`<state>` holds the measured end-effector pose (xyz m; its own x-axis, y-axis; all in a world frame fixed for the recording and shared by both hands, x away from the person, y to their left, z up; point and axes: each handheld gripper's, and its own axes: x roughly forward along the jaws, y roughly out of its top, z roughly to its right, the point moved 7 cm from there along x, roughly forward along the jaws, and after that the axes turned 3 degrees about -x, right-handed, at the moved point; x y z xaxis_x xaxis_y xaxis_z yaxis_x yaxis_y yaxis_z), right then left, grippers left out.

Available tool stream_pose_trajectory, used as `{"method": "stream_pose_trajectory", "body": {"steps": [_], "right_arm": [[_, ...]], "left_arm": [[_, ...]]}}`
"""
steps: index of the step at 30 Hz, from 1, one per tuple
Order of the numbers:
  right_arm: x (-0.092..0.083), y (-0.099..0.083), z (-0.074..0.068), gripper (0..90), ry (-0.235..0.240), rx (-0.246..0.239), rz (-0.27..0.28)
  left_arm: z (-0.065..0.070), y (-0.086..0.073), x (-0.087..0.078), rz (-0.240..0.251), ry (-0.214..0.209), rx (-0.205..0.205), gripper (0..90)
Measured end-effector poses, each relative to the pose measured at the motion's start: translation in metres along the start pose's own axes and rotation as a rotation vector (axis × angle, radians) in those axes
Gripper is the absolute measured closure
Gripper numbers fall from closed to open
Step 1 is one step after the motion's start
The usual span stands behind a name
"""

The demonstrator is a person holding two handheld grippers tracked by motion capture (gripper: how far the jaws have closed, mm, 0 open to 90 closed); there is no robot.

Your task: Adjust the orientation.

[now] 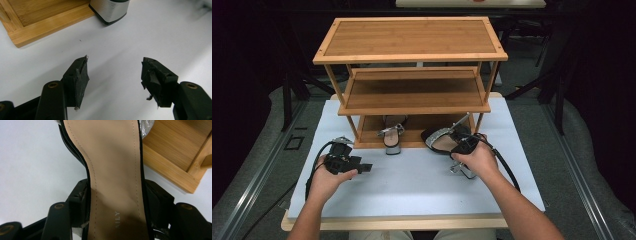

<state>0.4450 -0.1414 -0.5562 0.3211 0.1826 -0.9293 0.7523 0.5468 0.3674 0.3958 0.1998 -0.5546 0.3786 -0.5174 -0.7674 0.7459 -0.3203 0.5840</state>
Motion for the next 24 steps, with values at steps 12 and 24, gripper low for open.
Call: {"method": "stream_pose_trajectory", "body": {"steps": [12, 24], "right_arm": [[0.02, 0.013, -0.01, 41.4, 0.028, 0.078, 0.038], [0.03, 0.02, -0.017, 41.1, 0.014, 0.112, 0.068]], "left_arm": [[-0.001, -0.001, 0.002, -0.006, 0.0, -0.002, 38.2], [0.0, -0.001, 0.004, -0.014, -0.006, 0.002, 38.2]]}}
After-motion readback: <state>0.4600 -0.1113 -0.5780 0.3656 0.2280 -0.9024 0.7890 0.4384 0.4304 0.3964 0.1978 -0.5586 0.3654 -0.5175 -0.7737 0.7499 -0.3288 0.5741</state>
